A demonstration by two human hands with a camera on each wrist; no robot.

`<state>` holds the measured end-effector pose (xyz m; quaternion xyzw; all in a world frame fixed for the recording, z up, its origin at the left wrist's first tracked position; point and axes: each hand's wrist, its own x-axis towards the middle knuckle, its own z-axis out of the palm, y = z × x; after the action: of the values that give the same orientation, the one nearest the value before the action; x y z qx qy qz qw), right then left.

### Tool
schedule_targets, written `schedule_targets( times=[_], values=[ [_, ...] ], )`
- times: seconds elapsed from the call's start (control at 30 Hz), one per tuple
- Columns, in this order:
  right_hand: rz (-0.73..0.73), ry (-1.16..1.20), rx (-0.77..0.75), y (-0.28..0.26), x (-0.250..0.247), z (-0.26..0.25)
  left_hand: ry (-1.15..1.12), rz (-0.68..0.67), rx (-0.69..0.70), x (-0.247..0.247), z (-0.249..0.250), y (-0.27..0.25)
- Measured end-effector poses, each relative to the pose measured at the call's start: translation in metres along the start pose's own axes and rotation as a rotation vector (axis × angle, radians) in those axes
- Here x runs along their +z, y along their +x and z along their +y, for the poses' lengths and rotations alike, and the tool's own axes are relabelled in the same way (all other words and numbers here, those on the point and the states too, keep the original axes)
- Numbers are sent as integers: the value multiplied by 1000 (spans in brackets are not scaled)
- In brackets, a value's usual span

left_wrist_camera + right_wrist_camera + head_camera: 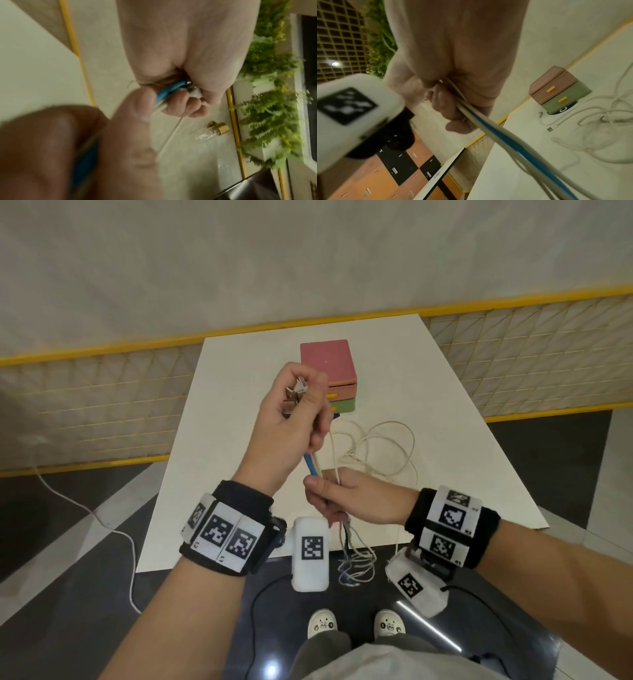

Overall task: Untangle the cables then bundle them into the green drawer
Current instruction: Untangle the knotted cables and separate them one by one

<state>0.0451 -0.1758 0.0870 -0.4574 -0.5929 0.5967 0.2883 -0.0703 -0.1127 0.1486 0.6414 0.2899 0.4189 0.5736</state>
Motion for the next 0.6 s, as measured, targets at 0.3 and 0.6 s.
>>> schedule_targets(
  times=[0.3,0.6],
  values=[
    [121,304,-107,13,12,-5,66,-5,-43,-6,-18,-6],
    [238,348,-115,19,4,-2,105,200,-16,-1,-24,6]
  ],
)
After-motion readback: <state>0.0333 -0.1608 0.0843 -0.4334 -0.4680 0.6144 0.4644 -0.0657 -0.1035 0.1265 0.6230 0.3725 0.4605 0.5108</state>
